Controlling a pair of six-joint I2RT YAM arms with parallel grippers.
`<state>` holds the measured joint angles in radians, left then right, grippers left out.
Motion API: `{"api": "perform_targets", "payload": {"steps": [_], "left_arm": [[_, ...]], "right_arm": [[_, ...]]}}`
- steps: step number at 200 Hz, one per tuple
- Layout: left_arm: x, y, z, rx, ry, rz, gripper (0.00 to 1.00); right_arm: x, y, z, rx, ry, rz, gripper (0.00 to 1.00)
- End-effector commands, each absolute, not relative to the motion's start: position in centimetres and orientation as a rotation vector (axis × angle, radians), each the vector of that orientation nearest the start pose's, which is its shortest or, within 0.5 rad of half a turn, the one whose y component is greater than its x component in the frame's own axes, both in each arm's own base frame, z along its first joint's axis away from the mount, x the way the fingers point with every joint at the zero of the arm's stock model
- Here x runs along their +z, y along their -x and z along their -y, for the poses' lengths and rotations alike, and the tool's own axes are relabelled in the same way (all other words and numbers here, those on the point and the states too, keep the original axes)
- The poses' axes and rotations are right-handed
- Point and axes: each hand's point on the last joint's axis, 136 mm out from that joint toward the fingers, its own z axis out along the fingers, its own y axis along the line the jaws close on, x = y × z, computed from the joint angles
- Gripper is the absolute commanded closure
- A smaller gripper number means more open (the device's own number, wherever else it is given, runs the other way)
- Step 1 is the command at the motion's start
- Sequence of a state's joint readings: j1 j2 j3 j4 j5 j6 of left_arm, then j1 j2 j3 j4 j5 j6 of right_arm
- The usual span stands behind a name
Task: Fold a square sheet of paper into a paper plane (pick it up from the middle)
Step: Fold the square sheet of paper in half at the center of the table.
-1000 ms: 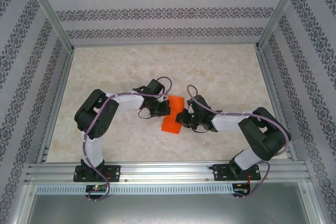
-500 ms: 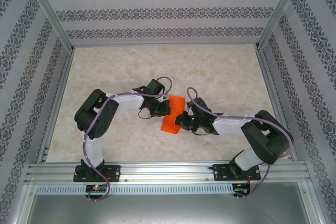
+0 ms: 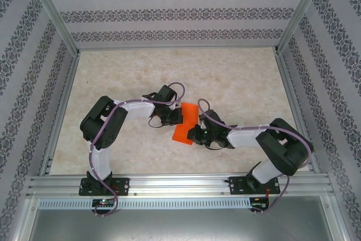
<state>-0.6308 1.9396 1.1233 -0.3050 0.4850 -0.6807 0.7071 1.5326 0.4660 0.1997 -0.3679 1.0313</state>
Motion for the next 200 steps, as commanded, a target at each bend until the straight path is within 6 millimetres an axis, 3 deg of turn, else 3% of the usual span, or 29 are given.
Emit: {"api": "perform_targets", "payload": {"steps": [1,51,70,138,155,200], "left_arm": [[-0.8,-27.8,30.0,-0.845,-0.096,-3.039,0.96],[-0.7,-27.8,30.1,-0.846,-0.103,-3.038,0.96],[-0.7,-27.8,30.1,-0.847,-0.102,-3.039,0.96],[-0.8,-27.8,30.0,-0.844,-0.102,-3.042,0.96],[-0.8,-27.7,30.0,-0.84,-0.105,-3.044,0.96],[-0.8,-27.6,29.9,-0.838,-0.107,-3.047,0.96]], "right_arm": [[0.2,-20.7,-25.5,1.047,-0.298,-2.762,0.87],[4.1,-21.0,-26.2,1.135,-0.236,-2.657,0.87],[3.8,-20.4,-26.1,1.144,-0.234,-2.667,0.87],[-0.4,-18.3,-25.5,1.086,-0.262,-2.793,0.88],[0.0,-18.4,-25.4,1.054,-0.265,-2.788,0.88],[3.4,-19.4,-26.2,1.084,-0.211,-2.715,0.87]]}}
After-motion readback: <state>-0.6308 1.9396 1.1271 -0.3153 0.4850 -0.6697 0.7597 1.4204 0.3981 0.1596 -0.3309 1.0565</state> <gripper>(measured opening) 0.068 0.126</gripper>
